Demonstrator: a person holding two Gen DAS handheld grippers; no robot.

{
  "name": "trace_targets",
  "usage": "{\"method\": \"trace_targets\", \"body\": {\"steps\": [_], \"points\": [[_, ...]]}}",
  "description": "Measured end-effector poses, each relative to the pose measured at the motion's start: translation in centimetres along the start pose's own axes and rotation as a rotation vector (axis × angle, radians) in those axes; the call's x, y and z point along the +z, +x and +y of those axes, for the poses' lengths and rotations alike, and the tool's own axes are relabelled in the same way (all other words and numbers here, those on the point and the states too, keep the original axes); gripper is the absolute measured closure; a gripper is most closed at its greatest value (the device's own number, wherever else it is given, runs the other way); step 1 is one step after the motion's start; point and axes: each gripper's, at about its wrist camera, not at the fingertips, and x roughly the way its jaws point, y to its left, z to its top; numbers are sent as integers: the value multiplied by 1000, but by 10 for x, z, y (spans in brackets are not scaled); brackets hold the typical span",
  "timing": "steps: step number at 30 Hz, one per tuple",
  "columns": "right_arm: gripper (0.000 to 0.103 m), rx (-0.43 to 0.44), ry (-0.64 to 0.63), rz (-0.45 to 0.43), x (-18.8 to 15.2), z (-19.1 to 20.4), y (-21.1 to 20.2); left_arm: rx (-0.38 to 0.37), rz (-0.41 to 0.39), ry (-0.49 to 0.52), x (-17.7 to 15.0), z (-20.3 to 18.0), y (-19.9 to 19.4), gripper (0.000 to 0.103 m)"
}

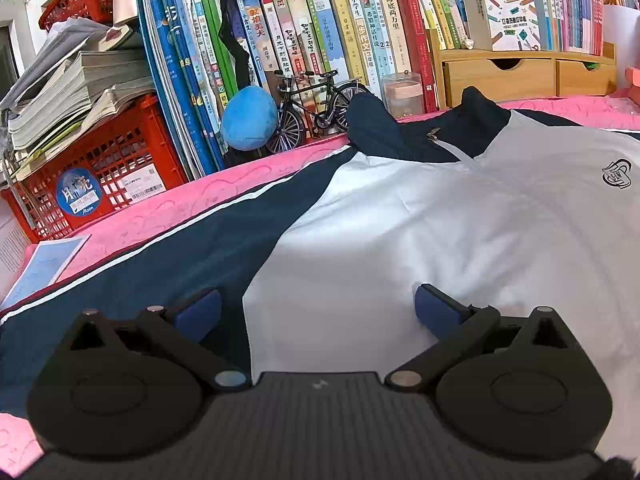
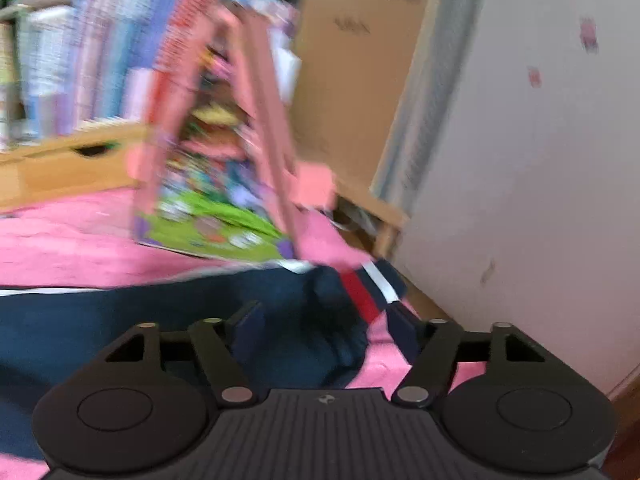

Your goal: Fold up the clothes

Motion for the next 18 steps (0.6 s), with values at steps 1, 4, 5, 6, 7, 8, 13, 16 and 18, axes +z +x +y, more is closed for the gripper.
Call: {"method": "trace_targets", "body": {"steps": [1,4,5,6,7,8,13,16,18], "points": [[15,76,-19,-11,4,7,-11,0,0,0,0,0,0,0],[12,367,-114,-60,9,54,-46,-2,1,-3,0,0,0,0],[13,440,-168,-60,7,80,-55,-3,2,-5,0,1,0,0],[14,511,-225,-56,5,106,-64,-5,3,-7,0,1,1,0],[20,581,-283,-52,3,133,-72,-6,4,-10,0,1,1,0],[31,639,-343,-33,-1,164,-82,-8,5,-12,0,1,1,0],[51,786,-523,26,-21,289,-102,-17,8,-22,0,3,1,0],[59,782,-536,72,-26,339,-85,-29,13,-36,0,6,2,0],[64,747,-519,101,-26,360,-68,-36,17,-44,0,7,3,0]]}}
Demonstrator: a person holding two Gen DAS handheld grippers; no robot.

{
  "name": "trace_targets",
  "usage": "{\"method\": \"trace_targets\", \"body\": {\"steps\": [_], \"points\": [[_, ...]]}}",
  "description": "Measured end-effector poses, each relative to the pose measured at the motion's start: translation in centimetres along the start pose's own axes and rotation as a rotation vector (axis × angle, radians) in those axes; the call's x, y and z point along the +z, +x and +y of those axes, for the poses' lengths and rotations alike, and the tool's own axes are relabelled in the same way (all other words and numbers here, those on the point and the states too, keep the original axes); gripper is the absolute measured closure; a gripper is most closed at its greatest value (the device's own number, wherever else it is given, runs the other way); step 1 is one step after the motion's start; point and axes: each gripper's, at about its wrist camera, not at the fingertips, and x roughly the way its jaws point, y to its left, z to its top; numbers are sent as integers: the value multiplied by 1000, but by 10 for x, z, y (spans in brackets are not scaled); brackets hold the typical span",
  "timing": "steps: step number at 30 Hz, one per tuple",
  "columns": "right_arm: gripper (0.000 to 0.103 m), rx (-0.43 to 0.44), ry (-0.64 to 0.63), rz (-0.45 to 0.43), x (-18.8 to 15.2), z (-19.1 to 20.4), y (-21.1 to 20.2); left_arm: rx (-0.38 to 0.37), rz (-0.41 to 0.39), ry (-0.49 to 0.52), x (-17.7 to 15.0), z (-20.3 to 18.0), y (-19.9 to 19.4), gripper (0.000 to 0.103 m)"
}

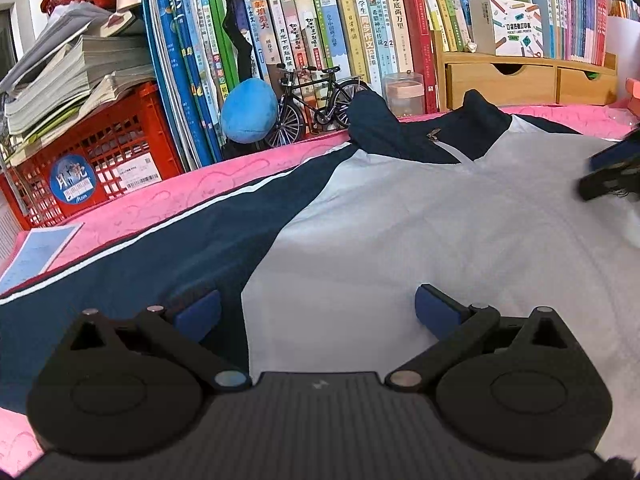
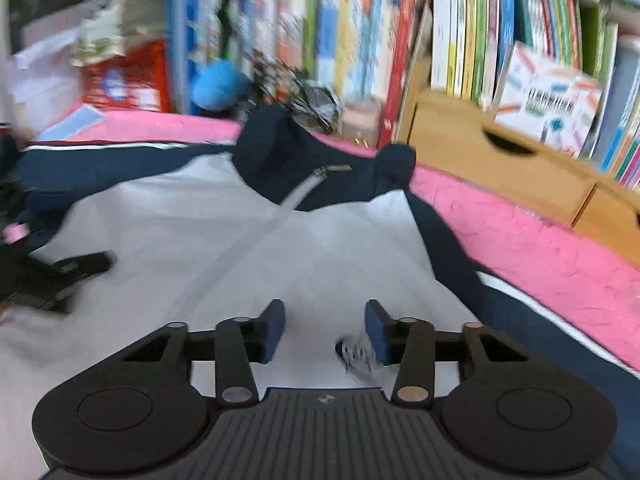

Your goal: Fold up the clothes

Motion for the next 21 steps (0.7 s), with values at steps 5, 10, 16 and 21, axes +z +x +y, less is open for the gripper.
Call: {"method": "trace_targets", "body": {"steps": [5,10,16,21], "points": [[69,-112,125,-34,15,-35,35,-7,4,-10,0,1,0,0],[67,-251,181,-66,28,-68,59,-4,1,-2,-1,1,1,0],[72,-242,122,-88,39,-48,34,-5,0,-1,-1,2,1,0],[72,-14,-28,-78,48,13,26,-4,-2,2,-1,1,1,0]]}}
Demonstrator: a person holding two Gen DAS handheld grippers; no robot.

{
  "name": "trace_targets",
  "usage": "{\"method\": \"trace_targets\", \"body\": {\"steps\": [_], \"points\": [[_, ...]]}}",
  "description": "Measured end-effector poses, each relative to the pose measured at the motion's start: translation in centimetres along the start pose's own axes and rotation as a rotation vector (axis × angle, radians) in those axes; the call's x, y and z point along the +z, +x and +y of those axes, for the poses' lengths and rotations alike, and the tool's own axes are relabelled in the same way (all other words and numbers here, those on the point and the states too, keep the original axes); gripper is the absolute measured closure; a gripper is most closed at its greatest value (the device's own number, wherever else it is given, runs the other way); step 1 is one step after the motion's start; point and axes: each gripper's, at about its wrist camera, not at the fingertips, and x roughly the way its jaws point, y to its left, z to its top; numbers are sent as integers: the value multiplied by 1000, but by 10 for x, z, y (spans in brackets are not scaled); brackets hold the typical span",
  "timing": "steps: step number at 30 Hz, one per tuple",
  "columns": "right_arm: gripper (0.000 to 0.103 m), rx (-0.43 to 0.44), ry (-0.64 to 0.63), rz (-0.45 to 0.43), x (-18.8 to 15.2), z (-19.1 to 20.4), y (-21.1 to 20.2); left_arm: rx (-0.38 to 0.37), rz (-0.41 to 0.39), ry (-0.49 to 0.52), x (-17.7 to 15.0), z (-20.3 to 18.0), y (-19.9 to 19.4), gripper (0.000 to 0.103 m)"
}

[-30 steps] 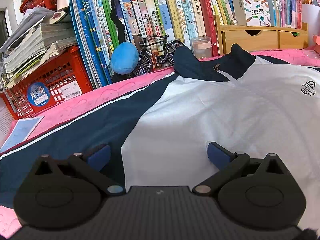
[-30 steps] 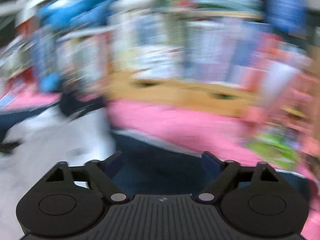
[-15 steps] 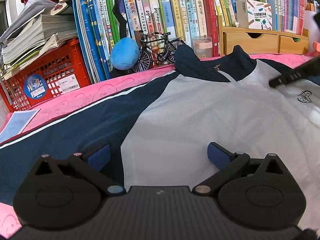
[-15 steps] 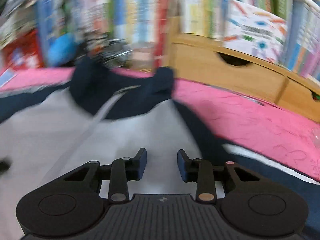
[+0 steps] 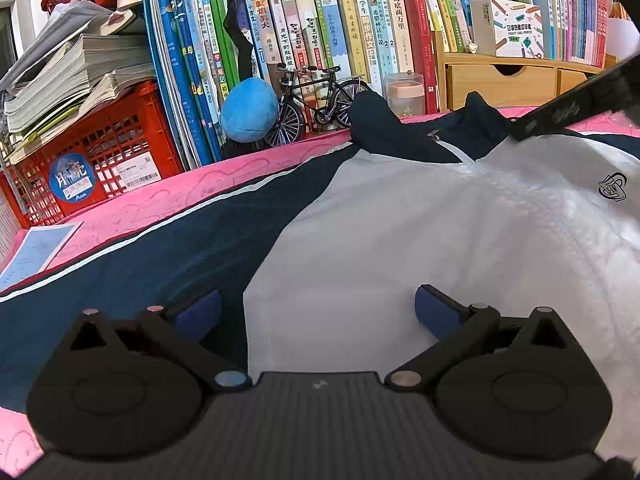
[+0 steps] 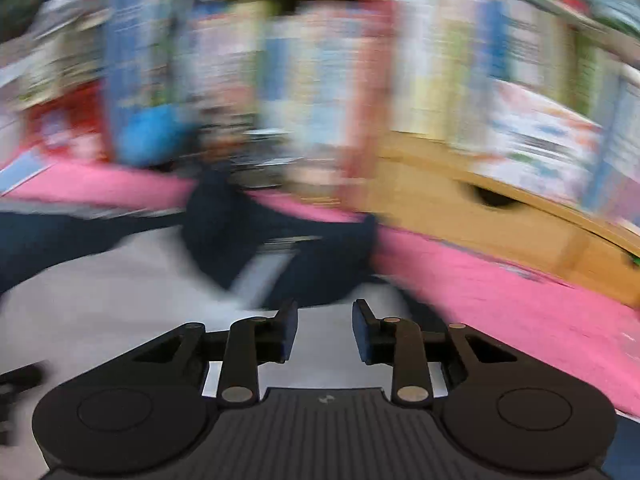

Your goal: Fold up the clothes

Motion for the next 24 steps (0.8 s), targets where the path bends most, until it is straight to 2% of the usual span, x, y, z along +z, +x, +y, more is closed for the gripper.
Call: {"method": "trace_targets", "body": {"steps": [3,5,11,16,18,21,24], "points": [[72,28,-10,62,4,23,33,-6,2,-6,0,1,0,0],[72,-8,1,21,10,28,48,-8,3,-9,0,1,1,0],[72,-106,55,-20,40,20,95,-7,3,-9,-1,-1,1,0],[71,-130,130,-21,55,5,118,-26,12,-33,-1,2,3,0],[71,-110,157,-7,57,-2,116,-29,14,-37,-1,3,2,0],[70,30,156,-62,47,-2,87,-25,12,-31,-1,2,1,0],[68,188,21,-90,31,19,52,-30,16,-38,0,4,2,0]]}}
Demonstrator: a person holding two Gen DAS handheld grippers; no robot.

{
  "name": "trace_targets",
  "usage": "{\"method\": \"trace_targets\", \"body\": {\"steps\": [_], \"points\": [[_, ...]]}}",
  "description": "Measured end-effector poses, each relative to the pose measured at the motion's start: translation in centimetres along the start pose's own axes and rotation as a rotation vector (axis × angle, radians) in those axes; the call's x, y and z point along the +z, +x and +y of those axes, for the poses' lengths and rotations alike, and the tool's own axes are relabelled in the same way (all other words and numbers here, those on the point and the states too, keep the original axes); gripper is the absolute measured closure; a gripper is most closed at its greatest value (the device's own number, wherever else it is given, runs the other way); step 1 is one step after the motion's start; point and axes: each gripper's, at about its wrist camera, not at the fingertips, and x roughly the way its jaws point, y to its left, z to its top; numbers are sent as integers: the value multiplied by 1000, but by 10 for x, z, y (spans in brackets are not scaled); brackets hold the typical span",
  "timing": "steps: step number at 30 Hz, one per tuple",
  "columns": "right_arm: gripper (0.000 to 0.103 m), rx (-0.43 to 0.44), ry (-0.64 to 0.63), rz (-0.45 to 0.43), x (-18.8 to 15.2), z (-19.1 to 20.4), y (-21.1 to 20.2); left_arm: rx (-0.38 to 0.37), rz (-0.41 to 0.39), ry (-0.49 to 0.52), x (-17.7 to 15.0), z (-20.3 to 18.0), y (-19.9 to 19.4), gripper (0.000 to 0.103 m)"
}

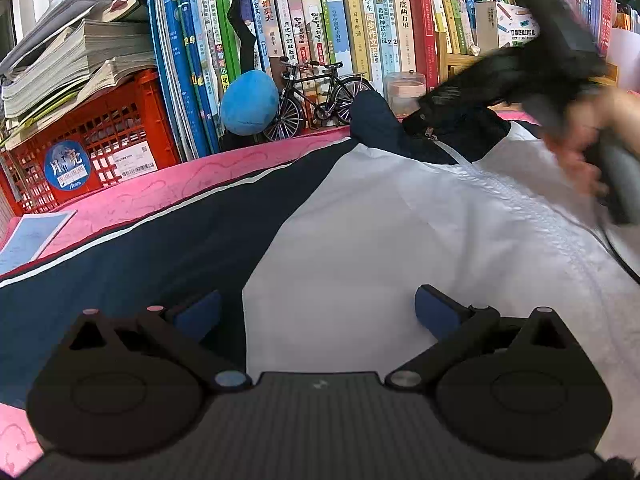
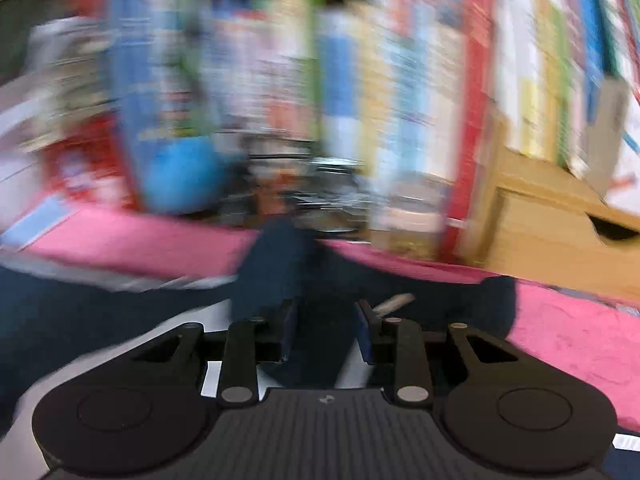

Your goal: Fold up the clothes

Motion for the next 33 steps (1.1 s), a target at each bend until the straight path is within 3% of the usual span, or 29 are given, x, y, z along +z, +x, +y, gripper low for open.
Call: {"method": "trace_targets", "body": {"steps": [4,5,6,8,12,22,26,29,33], "points": [[66,219,-189,50,-23,48,-26,-2,1,-2,0,1,0,0],[66,229,-239,69,-28,63,-25,-2,1,-2,0,1,0,0],[66,199,-289,96,-32,76,-20,-2,2,-3,0,1,0,0],[60,127,-323,62,-33,91,-8,-4,2,-4,0,2,0,0],[55,37,-217,57,-19,86,21,-4,3,-6,1,2,0,0],[43,-43,-193,17,-13,65,40,-3,4,-5,2,2,-1,0],[42,-139,-149,17,-6,58,45,0,1,2,2,1,-1,0],[44,-116,-87,-16,-9,49,23,-20,8,-19,2,6,1,0],[43,-46,-88,-44,-31,29,-38,-33,13,-32,2,8,2,0]]}}
